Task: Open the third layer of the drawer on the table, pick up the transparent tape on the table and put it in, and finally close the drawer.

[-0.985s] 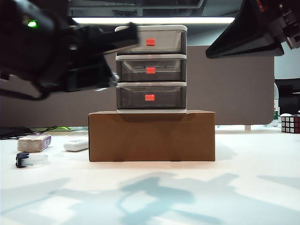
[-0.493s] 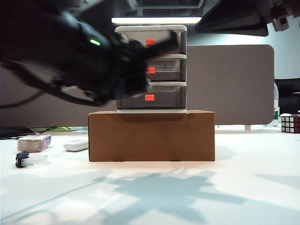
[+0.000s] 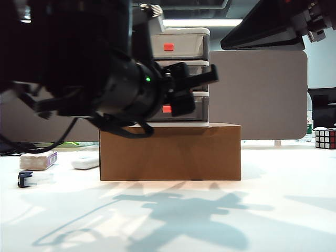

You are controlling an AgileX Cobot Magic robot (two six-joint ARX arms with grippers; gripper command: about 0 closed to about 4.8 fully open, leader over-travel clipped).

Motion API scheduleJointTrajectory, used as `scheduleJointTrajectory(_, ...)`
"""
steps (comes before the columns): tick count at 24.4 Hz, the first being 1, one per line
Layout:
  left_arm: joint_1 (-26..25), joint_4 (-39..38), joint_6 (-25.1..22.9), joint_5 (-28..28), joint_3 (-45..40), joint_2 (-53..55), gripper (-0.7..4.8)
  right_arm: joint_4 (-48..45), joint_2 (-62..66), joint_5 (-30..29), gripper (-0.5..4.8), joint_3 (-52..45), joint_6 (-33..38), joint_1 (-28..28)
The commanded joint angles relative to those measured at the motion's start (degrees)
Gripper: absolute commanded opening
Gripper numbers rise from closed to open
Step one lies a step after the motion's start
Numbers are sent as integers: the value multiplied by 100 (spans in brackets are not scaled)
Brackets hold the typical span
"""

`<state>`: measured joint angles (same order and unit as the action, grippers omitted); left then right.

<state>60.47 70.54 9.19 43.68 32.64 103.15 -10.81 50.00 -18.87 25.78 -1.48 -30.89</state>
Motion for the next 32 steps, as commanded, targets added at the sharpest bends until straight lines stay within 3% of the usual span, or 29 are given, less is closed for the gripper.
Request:
scheduleJointTrajectory(1,9,39,-446,271,258,136,210,-133,55,39,-5,22,-39,-7)
scheduleJointTrajectory(9,-79,31,-623,407,448,400,209,-291,162,92,-5,22,-28,-7)
scheduleJointTrajectory(18,-315,28,-831,186,560,476,205,-595,479,74,-5,20,-26,-11)
scheduleJointTrajectory(21,-389,33,-879,125,597,476,145,-603,487,74,-5,20,-28,-11)
scheduleJointTrajectory(24,-389,17,-879,107,616,476,139,-612,487,76,-5,20,-28,-11)
scheduleJointTrajectory(30,-393,-20,-879,109,616,476,47,-645,490,79,-5,20,-28,-11)
scheduleJointTrajectory(32,-393,-37,-876,109,616,476,41,-831,535,74,-5,22,-22,-11)
